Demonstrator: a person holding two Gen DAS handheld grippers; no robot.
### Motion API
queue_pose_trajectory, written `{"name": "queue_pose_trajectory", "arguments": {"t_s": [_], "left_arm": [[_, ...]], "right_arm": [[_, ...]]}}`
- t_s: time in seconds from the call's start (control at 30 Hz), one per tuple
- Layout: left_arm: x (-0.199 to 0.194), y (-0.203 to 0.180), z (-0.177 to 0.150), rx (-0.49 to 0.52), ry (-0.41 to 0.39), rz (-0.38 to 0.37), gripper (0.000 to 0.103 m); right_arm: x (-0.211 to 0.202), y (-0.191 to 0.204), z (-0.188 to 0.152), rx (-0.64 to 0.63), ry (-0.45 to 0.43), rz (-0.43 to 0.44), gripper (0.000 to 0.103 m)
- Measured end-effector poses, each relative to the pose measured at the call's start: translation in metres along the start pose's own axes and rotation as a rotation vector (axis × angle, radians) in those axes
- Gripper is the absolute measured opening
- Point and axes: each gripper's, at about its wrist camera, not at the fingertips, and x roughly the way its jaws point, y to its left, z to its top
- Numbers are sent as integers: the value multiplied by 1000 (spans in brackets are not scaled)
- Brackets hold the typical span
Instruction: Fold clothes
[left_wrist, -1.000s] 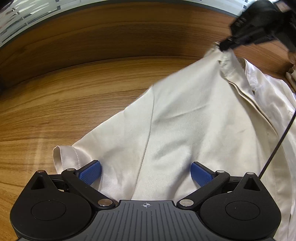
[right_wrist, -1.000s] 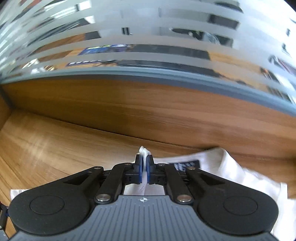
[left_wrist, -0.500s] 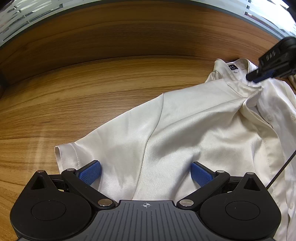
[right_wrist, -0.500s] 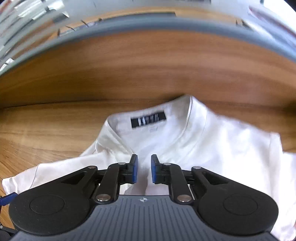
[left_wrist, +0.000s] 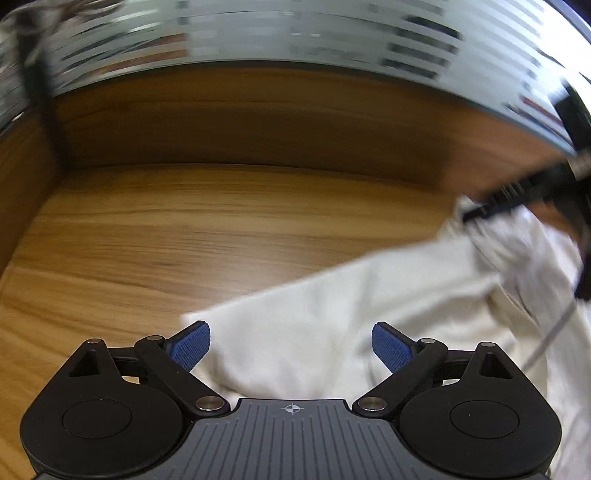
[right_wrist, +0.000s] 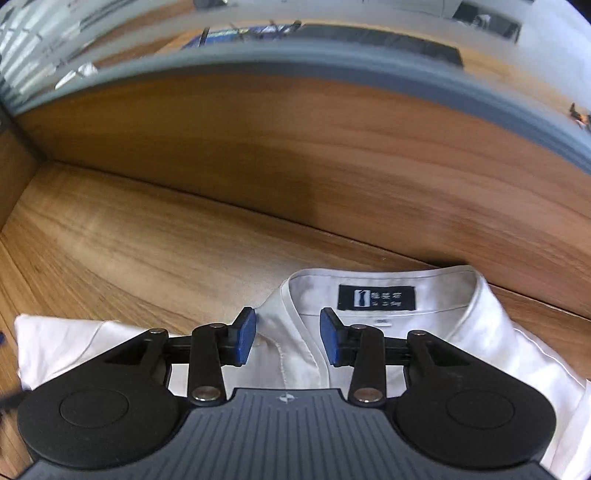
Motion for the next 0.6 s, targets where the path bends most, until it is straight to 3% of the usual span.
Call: {"name": "queue_pose_trajectory", "arguments": {"t_s": [0.13,0.27,0.3,0.33,0.37,0.4,0.43,0.6], "left_arm": [[18,32,7,-131,57,43,93],[42,58,14,-289,148,-39,76],[41,62,15,-322,130,-63,72],[43,64,16,-345,134,-90,60],[45,66,18,-368,139,-116,50],[44,66,17,-379,135,-116,27],[43,67,16,-391,132,-116,10],[17,61,6,-367,52,-88,6]], "right_arm": [[5,3,3,-14,12,7,43],[3,7,4,-48,28,25,43],[3,7,5,-54,36,37,40],[1,7,6,-53,39,51,35],[0,7,7,-49,39,66,20],[-2,6,7,-38,33,83,10],[-6,4,8,-28,17,90,10],[-38,-2,16,4,-126,74,2]]}}
